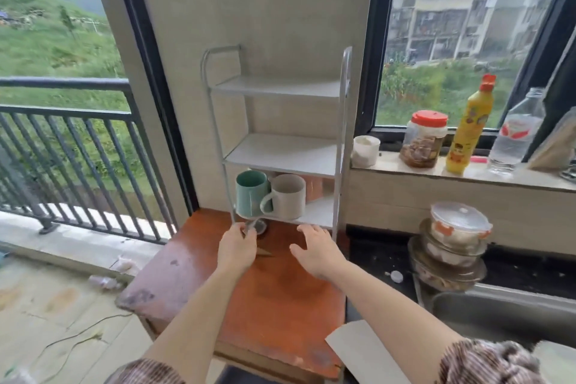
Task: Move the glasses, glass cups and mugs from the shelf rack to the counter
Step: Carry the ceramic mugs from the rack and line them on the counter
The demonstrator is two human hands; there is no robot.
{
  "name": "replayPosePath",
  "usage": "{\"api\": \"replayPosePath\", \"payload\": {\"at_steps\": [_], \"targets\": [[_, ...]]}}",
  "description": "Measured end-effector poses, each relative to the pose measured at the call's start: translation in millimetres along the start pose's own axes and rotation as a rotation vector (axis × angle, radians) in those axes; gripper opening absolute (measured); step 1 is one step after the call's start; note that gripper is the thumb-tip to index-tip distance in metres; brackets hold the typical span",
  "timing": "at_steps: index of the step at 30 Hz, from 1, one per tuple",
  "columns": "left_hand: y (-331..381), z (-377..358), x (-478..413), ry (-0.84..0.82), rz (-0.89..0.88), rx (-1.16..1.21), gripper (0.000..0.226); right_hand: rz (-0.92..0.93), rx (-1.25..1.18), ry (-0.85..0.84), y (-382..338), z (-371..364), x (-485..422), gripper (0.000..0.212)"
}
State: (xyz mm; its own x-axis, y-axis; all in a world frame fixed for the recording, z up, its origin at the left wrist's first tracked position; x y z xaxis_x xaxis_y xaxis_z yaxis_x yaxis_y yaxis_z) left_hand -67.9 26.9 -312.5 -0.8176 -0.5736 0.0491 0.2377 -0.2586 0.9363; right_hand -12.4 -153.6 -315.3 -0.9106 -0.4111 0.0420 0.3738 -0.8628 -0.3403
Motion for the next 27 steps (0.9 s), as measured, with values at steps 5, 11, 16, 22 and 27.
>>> {"api": "replayPosePath", "payload": {"at_steps": [5, 11, 16, 22, 27], "targets": [[-9.1, 1.3, -70.4, -0.097, 0.082, 0.179, 0.039, -0.191, -0.432, -0.012, -30.8, -16.1, -63.6, 0.036], [-25.1, -21.2, -108.8, -0.255, 0.241, 0.296, 0.041, -0.573, -1.006, -0.06, -41.7, -51.6, -98.3, 0.028], [-32.4, -33.9, -116.0, -0.313, 0.399, 0.426, 0.044, -0.718, -1.19, -0.105, -46.7, -61.8, -109.3, 0.022], [-35.1, -43.5, -121.3, -0.35, 0.393, 0.501, 0.034, -0.725, -1.182, -0.083, -31.8, -63.7, -107.1, 0.051], [-23.6, -35.6, -123.0, -0.251, 0.185, 0.438, 0.03, -0.693, -1.065, -0.028, -13.6, -54.9, -90.0, 0.045]]}}
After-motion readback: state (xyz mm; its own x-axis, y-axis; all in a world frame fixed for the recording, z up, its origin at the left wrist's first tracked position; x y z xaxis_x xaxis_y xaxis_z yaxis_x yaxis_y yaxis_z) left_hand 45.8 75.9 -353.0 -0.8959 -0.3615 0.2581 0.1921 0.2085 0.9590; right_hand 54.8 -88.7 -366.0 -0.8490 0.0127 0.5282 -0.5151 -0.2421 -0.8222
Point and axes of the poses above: each hand's wrist, its own x-axis away from the middle knuckle, its own z-axis out of the back of the hand, y = z × x, the point moved 9 cm from there along -x, towards the middle knuckle, and after that the axes turned 15 degrees about x, right-handed, at the moved point
